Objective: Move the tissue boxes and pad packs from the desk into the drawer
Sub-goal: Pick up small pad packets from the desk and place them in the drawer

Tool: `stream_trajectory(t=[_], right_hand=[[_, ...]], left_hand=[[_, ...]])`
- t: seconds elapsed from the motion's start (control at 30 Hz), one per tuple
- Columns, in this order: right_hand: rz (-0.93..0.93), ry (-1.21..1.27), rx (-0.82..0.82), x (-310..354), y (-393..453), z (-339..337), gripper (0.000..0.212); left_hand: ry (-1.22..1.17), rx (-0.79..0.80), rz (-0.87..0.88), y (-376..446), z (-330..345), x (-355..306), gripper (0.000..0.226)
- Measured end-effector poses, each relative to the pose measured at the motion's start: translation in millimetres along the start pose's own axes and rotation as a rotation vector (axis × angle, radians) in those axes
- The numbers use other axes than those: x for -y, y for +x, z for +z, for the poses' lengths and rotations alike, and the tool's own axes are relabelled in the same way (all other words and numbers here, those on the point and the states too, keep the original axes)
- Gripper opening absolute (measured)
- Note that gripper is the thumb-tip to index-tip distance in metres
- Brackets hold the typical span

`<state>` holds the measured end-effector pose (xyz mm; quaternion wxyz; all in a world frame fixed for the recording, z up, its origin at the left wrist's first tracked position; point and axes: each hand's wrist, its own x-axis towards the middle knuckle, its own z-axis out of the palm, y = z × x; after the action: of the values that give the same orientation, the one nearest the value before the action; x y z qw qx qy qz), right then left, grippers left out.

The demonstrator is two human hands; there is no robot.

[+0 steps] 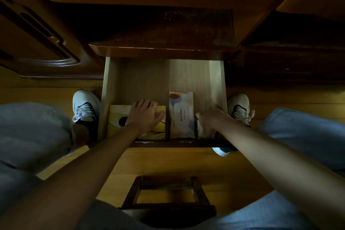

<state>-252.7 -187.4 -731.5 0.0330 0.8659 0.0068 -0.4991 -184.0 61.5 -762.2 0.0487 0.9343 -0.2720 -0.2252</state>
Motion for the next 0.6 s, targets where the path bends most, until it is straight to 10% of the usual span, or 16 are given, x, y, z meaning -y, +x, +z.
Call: stream_trajectory(t=[0.3, 0.6], right_hand=[[0.132, 0.084, -0.288, 24.2, -6.6, 17.9, 0.014], [0.119, 0.097, -0.291, 29.0, -5.5, 29.6, 0.032]], left_hand=[[-0.024, 0.011, -0.037, 4.7, 6.6, 0.8, 0.062], [-0.010, -0.003, -0.027, 3.3, 5.9, -0.1, 0.061]])
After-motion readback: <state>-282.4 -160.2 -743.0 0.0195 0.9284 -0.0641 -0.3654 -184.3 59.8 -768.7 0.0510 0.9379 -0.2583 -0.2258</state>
